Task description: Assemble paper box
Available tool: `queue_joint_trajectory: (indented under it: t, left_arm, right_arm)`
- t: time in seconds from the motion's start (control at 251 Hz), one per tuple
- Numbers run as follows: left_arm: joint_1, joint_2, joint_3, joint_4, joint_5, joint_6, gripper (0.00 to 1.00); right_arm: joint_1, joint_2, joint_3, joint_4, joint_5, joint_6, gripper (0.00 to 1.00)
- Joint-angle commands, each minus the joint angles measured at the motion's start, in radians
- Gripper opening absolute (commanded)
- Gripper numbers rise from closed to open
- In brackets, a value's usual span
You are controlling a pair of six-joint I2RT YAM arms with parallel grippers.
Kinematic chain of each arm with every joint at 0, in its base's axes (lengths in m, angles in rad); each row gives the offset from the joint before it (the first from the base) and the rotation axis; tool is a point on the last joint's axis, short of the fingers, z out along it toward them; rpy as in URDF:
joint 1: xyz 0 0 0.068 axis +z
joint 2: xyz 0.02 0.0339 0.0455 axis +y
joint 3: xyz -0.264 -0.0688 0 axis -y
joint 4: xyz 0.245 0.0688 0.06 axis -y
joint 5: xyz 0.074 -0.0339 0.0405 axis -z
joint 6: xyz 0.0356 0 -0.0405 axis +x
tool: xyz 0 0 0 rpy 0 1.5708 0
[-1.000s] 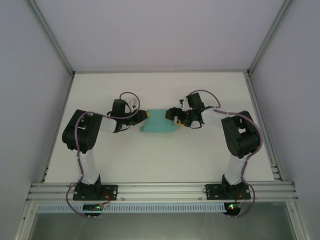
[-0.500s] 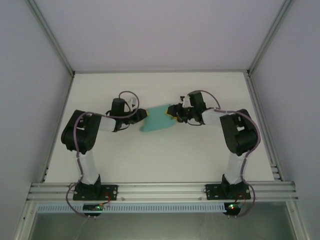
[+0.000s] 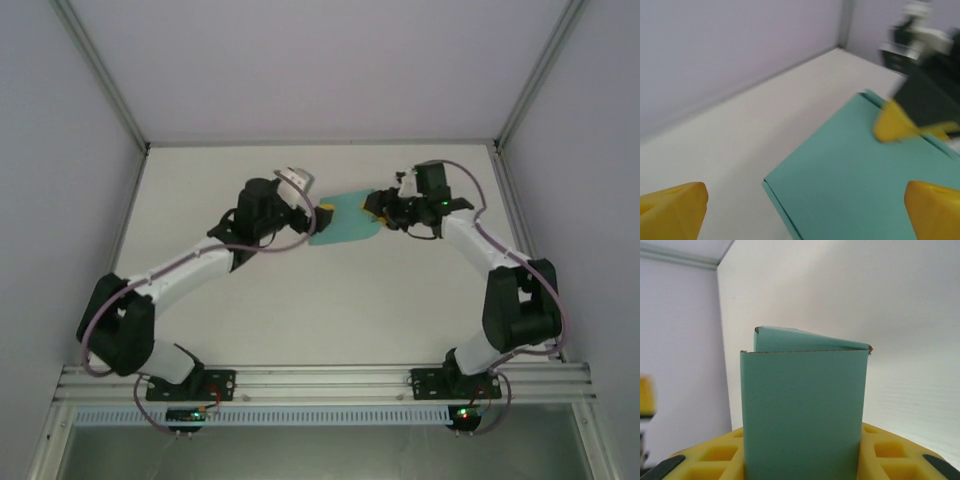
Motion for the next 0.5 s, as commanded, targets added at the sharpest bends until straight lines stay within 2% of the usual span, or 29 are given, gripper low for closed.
queue_joint_trajectory:
  t: [0.0, 0.088, 0.172, 0.283, 0.391, 0.495]
  left_arm:
    - [-0.08, -0.035, -0.071, 0.005, -0.04, 0.436, 1.0]
    - [-0.165, -0.031, -0.097, 0.013, -0.101, 0.597, 1.0]
    - [-0.209, -0.004, -0.093, 0.027, -0.183, 0.672, 1.0]
    - [-0.225, 0.04, -0.081, 0.085, -0.253, 0.692, 1.0]
    - [-0.229, 0.063, -0.077, 0.101, -0.239, 0.713, 1.0]
    - [-0.243, 0.076, -0.076, 0.128, -0.247, 0.736, 0.99]
  right_arm:
    - [-0.06, -0.066, 0.058, -0.266, 0.025, -0.028, 0.37]
    - [-0.107, -0.097, 0.068, -0.331, 0.003, 0.006, 0.37]
    - [-0.133, -0.121, 0.1, -0.363, -0.032, 0.063, 0.36]
    - [-0.148, -0.132, 0.099, -0.376, -0.106, 0.143, 0.34]
    - [-0.153, -0.123, 0.1, -0.389, -0.165, 0.181, 0.34]
    - [-0.157, -0.119, 0.099, -0.385, -0.171, 0.195, 0.32]
